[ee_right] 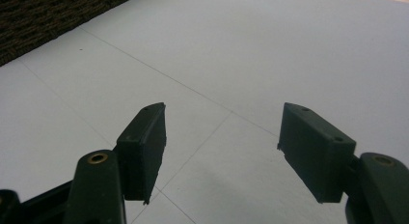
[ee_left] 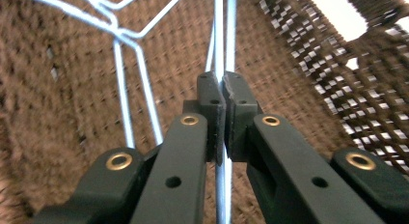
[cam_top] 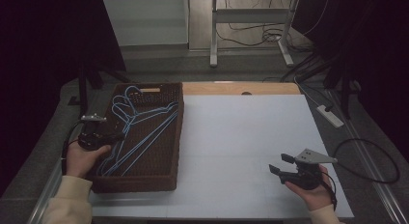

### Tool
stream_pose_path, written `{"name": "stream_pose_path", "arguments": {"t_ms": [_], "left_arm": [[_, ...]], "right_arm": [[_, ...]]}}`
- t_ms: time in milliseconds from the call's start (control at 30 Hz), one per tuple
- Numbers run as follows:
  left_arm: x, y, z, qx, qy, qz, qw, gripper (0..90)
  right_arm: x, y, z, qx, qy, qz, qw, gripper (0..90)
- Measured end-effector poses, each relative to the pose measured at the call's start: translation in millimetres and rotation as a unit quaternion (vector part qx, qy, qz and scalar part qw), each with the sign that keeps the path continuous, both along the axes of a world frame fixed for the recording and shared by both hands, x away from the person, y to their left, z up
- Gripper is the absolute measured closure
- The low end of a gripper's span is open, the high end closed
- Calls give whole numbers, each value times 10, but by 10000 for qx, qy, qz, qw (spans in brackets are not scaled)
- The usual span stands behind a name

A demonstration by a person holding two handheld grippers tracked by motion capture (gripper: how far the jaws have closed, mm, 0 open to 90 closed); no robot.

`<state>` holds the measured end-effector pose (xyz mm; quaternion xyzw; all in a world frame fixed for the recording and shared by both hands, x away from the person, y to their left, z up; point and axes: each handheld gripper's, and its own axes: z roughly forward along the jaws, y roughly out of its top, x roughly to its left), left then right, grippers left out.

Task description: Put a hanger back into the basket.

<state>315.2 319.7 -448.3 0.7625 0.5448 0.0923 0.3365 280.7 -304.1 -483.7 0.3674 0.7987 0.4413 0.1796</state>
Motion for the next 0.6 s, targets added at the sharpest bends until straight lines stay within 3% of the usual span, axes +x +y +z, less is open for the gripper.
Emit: {"name": "stream_pose_path", "arguments": {"t_ms": [133,200,267,400,433,600], "left_arm": [[44,-27,-40,275,229,129,9993,867],[57,-42,-51,405,168,227,9988,850],[61,-55,-49,500,-13,352,9981,774],[26,-118,1,655,-386,240,9968,650],[-8,-158,44,586,-596,185,9963,604],[-139,-252,161,147,-1081,-39,9940,454]], "right_arm": [[1,-1,-2,-8,14,-3,10000,342],[2,1,-3,-9,18,7,10000,342],[1,2,-3,-10,18,14,10000,342],[-4,-3,1,1,4,12,10000,342],[-4,-3,2,5,4,12,10000,341],[-5,4,0,-8,7,41,10000,340]]}}
